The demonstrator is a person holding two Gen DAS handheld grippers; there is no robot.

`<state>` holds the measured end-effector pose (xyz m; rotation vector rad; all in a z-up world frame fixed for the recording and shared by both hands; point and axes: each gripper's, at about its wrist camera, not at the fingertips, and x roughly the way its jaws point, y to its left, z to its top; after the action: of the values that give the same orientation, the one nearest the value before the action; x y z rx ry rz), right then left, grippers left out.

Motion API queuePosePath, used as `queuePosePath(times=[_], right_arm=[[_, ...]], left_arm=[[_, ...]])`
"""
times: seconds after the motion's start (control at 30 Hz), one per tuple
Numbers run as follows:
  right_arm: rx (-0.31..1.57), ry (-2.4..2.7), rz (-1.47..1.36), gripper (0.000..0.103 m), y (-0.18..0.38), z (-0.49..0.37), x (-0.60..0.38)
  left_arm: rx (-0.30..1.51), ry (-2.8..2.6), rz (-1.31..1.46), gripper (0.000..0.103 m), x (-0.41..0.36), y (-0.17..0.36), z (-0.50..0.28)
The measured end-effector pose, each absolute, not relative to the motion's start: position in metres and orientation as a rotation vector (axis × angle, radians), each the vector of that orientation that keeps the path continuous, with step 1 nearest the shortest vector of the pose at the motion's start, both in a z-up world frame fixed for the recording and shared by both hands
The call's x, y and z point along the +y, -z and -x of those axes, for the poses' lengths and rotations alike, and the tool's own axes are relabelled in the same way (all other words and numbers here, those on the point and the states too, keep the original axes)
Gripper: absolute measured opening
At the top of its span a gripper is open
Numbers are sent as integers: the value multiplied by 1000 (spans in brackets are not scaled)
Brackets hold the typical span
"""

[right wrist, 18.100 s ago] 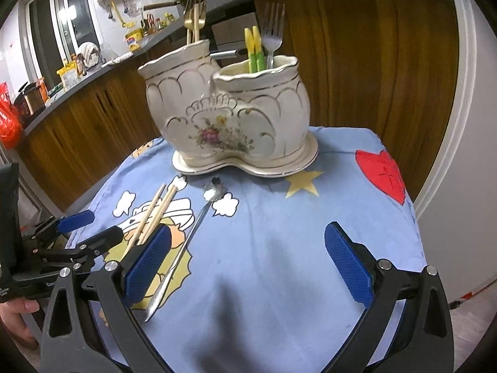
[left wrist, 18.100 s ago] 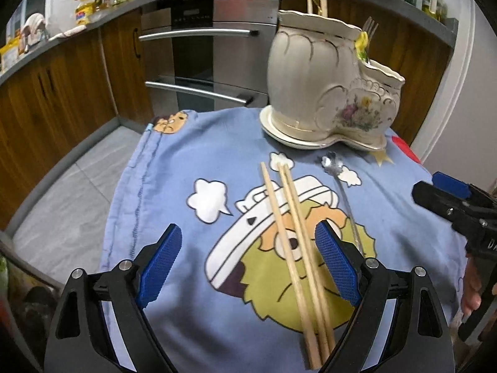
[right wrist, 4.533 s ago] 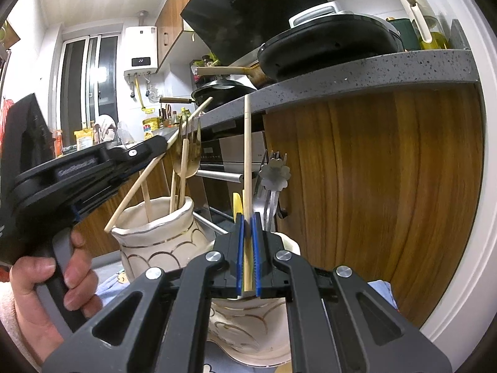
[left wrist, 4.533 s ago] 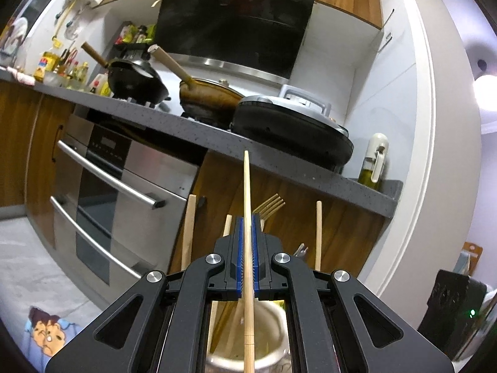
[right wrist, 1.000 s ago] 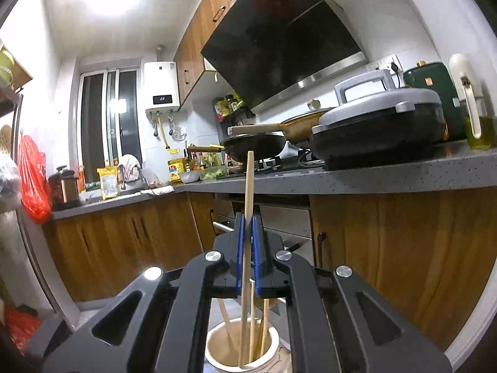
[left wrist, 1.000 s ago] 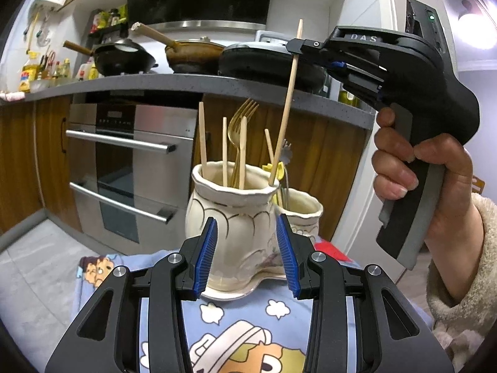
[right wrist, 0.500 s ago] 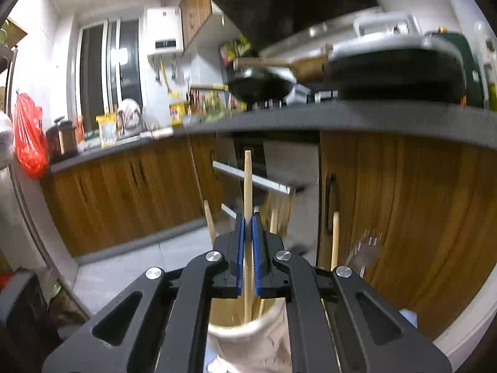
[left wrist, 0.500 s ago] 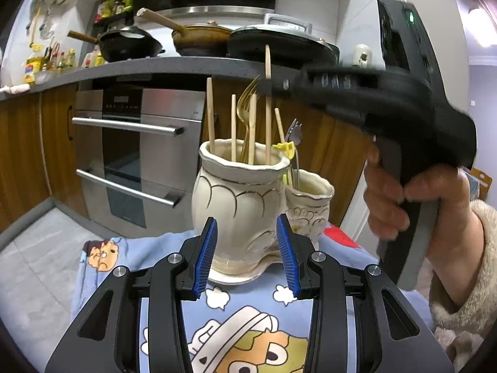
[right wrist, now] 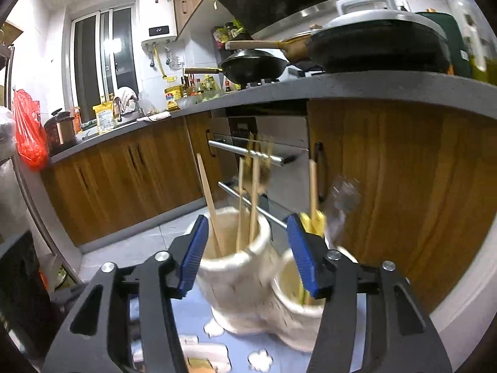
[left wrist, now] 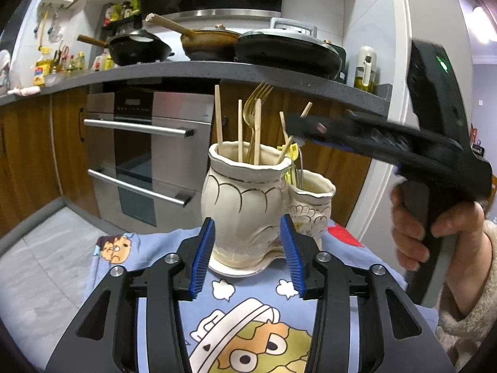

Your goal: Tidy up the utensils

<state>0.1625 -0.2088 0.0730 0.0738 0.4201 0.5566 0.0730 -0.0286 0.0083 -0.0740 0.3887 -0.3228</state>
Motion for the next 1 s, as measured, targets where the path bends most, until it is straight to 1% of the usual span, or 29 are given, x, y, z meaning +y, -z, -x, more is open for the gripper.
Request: queuePosePath(times=[0.03, 0.17, 0.23, 0.3, 0.37, 0.5, 0.53, 0.6, 0.73, 1.0], right_arm=[[427, -549, -72, 54, -69, -159, -213], [466, -499, -48, 67, -47, -142, -234], [479, -479, -37, 68, -37, -135, -243], [487, -468, -28, 77, -28, -127, -250], [486, -461, -17, 79, -19, -118, -257], [466, -436, 1, 90, -8, -106, -264], [459, -433, 3, 91, -5, -103, -266], [442, -422, 14, 95, -2, -99, -268], [386, -395, 49, 97, 3, -92, -268], [327, -389, 62, 98, 2, -83, -270]], left_arm=[[386, 313, 65, 49, -30, -8, -72], [376, 274, 51, 60, -33, -4, -66], [369, 256, 46, 66, -34, -2, -64], [361, 235, 31, 75, -36, 0, -62], [350, 217, 14, 79, -37, 2, -60], [341, 185, 8, 87, -38, 8, -56], [332, 175, 6, 90, -38, 10, -54], [323, 157, 6, 93, -38, 12, -52], [298, 145, 20, 95, -34, 11, -47], [279, 118, -43, 97, -46, 9, -41]])
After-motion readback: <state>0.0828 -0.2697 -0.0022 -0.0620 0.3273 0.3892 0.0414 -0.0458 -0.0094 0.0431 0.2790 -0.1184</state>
